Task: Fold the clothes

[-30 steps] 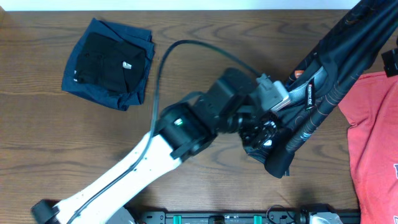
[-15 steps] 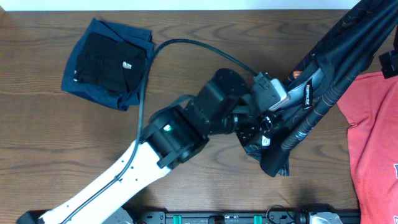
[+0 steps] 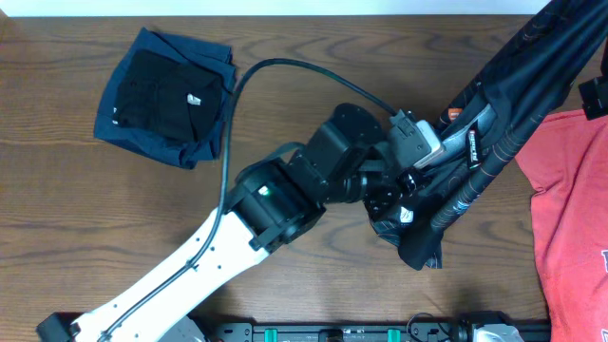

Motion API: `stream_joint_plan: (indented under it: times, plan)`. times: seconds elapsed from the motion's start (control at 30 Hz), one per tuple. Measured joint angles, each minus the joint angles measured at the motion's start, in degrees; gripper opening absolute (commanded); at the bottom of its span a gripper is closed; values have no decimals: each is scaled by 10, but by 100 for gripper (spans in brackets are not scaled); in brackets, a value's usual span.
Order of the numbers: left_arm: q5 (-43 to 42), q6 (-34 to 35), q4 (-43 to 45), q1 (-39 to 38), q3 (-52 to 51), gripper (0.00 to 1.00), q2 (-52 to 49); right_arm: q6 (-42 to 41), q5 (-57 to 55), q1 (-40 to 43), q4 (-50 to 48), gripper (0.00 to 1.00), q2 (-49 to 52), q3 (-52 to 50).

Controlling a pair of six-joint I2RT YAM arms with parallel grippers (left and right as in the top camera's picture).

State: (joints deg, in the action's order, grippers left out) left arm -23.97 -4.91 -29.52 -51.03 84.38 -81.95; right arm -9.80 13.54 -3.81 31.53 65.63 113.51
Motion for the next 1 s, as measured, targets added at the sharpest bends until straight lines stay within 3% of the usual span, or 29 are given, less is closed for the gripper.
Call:
stream_joint_plan:
  times: [0.2, 0.37, 0.7, 1.0]
  plan:
    - [0, 1, 2, 0, 0, 28, -11, 0, 0, 0, 8, 1, 0, 0]
    - [17, 0, -17, 2, 0, 6, 10, 0, 0, 0, 32, 1, 0, 0]
    - [154, 0, -81, 8, -1, 6, 170, 9, -15, 0, 89, 1, 0, 1]
    - [261, 0, -151, 8, -1, 6, 241, 47, -167, 0, 325, 1, 8, 3]
